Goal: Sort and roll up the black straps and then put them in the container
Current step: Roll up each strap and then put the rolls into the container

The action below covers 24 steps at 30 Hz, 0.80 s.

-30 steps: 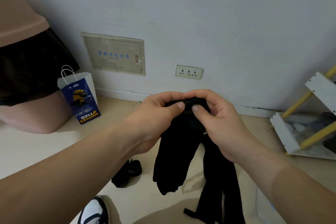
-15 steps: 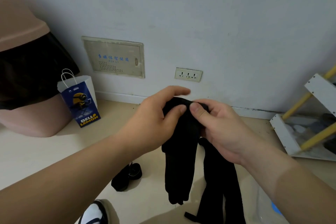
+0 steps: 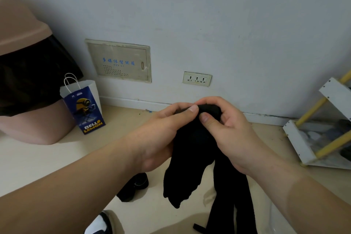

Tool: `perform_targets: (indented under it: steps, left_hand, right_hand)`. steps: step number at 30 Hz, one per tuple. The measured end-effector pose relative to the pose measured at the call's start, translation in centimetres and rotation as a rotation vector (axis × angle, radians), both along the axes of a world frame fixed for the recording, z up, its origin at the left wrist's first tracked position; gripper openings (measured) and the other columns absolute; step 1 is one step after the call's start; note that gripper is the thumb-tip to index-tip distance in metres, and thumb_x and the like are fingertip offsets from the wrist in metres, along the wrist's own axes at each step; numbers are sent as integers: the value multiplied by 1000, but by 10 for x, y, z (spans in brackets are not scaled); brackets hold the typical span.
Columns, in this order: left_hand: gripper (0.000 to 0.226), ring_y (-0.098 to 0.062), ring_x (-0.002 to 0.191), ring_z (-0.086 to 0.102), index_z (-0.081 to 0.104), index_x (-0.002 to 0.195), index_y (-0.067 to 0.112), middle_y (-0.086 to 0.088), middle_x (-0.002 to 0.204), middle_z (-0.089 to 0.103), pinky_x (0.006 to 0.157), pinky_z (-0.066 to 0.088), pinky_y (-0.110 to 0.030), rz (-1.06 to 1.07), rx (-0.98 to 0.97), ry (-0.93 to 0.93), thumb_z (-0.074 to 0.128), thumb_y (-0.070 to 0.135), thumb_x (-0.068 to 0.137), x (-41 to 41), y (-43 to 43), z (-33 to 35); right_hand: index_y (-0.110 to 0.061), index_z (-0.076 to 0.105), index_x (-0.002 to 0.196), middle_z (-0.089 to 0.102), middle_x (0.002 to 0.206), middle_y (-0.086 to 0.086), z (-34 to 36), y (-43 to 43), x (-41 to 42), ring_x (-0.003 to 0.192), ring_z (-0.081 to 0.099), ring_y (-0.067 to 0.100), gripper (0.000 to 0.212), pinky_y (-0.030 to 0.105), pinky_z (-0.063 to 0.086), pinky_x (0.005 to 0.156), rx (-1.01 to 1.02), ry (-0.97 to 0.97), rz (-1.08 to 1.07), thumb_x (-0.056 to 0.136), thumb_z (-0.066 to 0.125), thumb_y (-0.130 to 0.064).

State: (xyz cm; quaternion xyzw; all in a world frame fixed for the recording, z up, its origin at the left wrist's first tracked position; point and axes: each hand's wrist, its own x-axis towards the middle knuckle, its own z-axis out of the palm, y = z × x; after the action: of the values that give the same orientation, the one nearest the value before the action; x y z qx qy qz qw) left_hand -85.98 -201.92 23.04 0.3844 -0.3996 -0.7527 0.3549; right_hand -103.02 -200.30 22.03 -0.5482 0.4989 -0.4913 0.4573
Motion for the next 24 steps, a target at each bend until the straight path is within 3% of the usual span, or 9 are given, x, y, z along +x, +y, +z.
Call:
perform_targets:
  steps: [3,4,6,8,11,14,16,21,24]
  left_hand:
    - [42,-36,119,71,69,127,12,-20,126,73,105,54,-49,59,-6,-32,62,44,101,-4,2,-3]
    - [41,-35,116,73,71,125,14,-18,124,74,103,56,-48,77,-32,-77,60,47,102,-5,2,-4]
    - [33,-24,98,77,71,117,18,-11,109,78,81,59,-35,102,-100,-154,59,46,104,-7,3,-5]
    - [25,-12,85,74,70,112,20,-1,97,77,69,53,-24,124,-157,-200,58,41,106,-10,5,-6]
    - [26,-8,89,76,70,114,22,6,99,79,71,54,-22,174,-233,-262,57,43,106,-15,6,-11]
    - [29,0,82,74,69,110,23,13,88,78,64,51,-14,206,-279,-285,55,48,105,-17,6,-10]
    - [27,4,69,70,68,107,23,18,74,73,56,48,-11,188,-324,-317,54,46,106,-16,5,-6]
    - [18,0,72,70,67,102,26,15,79,74,59,51,-14,171,-545,-470,57,40,106,-9,-1,1]
    - [11,1,77,70,67,100,27,15,82,74,64,51,-14,170,-667,-493,59,31,105,-3,-3,5]
  right_hand:
    - [-29,79,104,79,106,4,3,-2,-3,104,74,22,33,44,58,99,112,-120,59,104,59,-2]
    - [-28,79,108,79,113,8,2,-3,-5,112,74,27,28,50,55,107,161,-153,80,103,62,-6]
    - [-28,78,119,77,124,11,1,-5,-7,122,71,31,29,57,47,116,248,-201,91,93,69,-19]
    - [-33,71,132,77,126,9,0,-5,-8,122,72,27,45,53,46,117,304,-244,79,87,70,-26]
    - [-40,55,148,76,130,1,1,-4,-3,124,71,20,56,48,46,118,310,-237,90,94,67,-28]
    - [-48,43,154,76,130,-8,-1,-1,2,123,71,13,74,42,44,119,313,-210,124,84,64,-42]
    - [-53,40,153,78,124,-9,-2,1,3,120,72,11,74,42,43,119,312,-202,153,83,64,-47]
    - [-34,56,147,75,132,2,-4,-1,1,128,68,19,54,52,41,121,335,-246,172,97,53,-56]
    - [-30,68,138,72,137,6,-1,-4,-4,131,66,25,62,56,43,119,357,-180,164,106,33,-70]
